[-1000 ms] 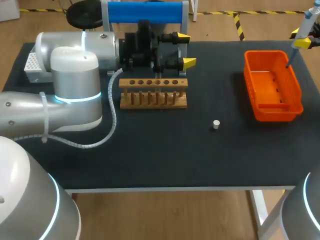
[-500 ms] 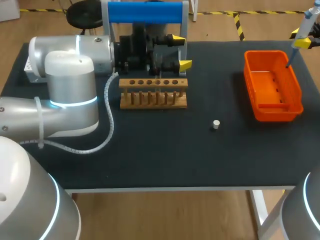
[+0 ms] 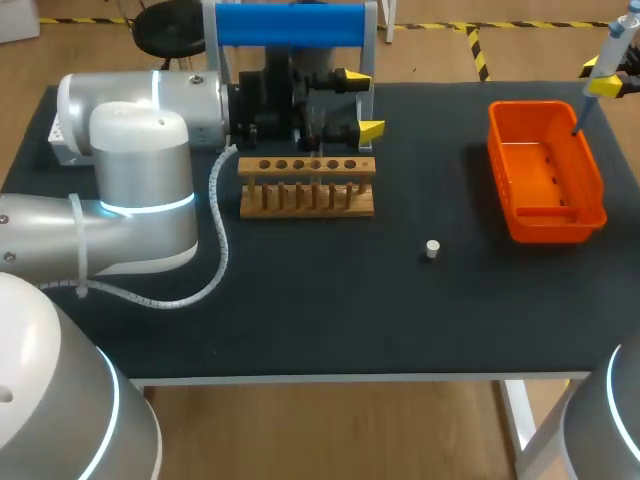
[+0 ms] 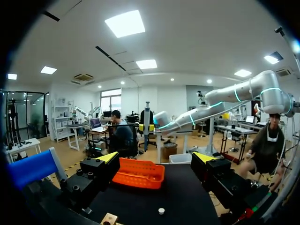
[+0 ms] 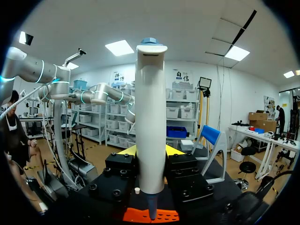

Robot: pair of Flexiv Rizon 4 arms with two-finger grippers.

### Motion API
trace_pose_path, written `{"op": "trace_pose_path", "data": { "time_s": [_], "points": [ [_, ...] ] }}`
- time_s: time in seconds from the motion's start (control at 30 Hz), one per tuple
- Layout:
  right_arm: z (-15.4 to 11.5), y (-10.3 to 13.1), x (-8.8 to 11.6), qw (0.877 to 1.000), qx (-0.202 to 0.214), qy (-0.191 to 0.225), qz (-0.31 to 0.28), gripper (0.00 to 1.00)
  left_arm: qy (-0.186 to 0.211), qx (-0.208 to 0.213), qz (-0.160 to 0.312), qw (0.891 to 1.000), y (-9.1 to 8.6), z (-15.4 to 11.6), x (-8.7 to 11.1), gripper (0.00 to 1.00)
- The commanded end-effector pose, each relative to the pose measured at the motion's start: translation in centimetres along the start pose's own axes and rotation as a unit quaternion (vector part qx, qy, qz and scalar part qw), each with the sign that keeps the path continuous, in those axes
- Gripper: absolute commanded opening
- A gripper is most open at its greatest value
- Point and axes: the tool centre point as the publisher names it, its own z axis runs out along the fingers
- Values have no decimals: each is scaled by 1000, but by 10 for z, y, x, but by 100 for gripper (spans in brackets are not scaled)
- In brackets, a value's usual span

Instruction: Invert the test tube, pick up the pipette, mount the tip to pipette, aspirate from beaker and dispense into the tube, eject the tip, return the pipette, and cap with the stopper.

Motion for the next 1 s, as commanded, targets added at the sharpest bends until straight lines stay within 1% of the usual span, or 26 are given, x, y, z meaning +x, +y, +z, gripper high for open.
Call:
{"op": "trace_pose_path", "data": {
  "time_s": [0.03, 0.3, 0.43, 0.57, 0.8, 0.87, 1.0],
  "points": [
    [0, 1, -1, 1000, 2, 1, 0, 0, -1, 2, 1, 1000, 1, 0, 1, 100],
    [0, 1, -1, 1000, 2, 1, 0, 0, -1, 2, 1, 1000, 1, 0, 1, 100],
    [22, -1, 11, 1000, 1, -1, 5, 0, -1, 2, 1, 1000, 1, 0, 1, 100],
    [45, -3, 17, 1000, 5, 2, 9, 0, -1, 2, 1, 1000, 1, 0, 1, 100],
    [93, -7, 29, 1000, 10, 10, 16, 0, -1, 2, 1, 1000, 1, 0, 1, 100],
    [108, -9, 33, 1000, 6, 15, 23, 0, -1, 2, 1, 1000, 1, 0, 1, 100],
    [132, -14, 40, 1000, 10, 12, 26, 0, -1, 2, 1, 1000, 1, 0, 1, 100]
  ]
}}
